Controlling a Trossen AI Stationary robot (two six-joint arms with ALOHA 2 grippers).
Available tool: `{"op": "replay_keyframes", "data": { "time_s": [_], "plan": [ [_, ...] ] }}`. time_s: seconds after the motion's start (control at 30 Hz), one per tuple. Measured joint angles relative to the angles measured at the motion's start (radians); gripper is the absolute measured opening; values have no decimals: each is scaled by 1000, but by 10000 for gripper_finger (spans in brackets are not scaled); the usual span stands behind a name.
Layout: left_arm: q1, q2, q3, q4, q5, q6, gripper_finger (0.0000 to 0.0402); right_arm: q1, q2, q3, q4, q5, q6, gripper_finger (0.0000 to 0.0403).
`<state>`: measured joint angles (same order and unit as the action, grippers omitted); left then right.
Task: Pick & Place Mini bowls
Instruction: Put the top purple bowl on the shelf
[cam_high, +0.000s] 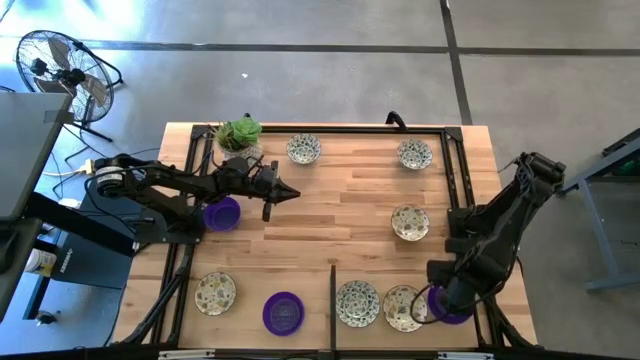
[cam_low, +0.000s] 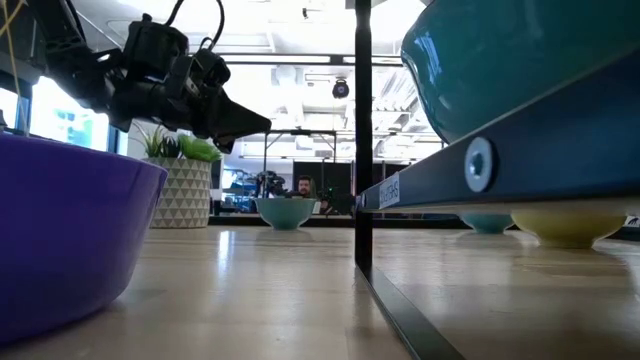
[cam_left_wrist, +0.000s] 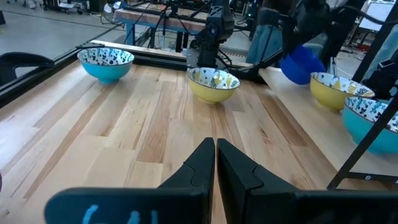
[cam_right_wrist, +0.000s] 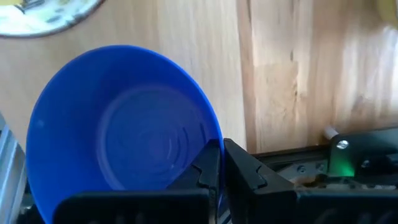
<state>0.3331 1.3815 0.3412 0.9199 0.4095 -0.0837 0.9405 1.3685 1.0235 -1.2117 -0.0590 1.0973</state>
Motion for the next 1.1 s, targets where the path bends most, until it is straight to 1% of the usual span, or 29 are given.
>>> {"op": "replay_keyframes", "data": {
  "time_s": [0.17, 0.3, 0.37, 0.67, 0.77, 0.93, 1.03, 1.1],
  "plan": [
    [0, 0, 0, -3, -1, 0, 14, 3, 0, -12, 18, 23, -4, 6],
    [0, 0, 0, -2, -7, 0, 14, 3, 0, -12, 19, -22, -11, 15],
    [0, 0, 0, -3, -8, 0, 14, 3, 0, -12, 20, -27, -15, 20],
    [0, 0, 0, -3, -8, 0, 14, -9, 0, -12, -3, -27, -4, 66],
    [0, 0, 0, -3, -7, 0, 14, -22, 0, -12, -2, -26, 1, 75],
    [0, 0, 0, -20, -7, -1, 14, -42, -4, -12, -3, -39, 2, 69],
    [0, 0, 0, -20, -7, -1, 14, -51, -26, -12, -2, -44, 9, 53],
    [0, 0, 0, -20, -8, 0, 14, -57, -54, -12, 5, -11, 26, 36]
  ]
}}
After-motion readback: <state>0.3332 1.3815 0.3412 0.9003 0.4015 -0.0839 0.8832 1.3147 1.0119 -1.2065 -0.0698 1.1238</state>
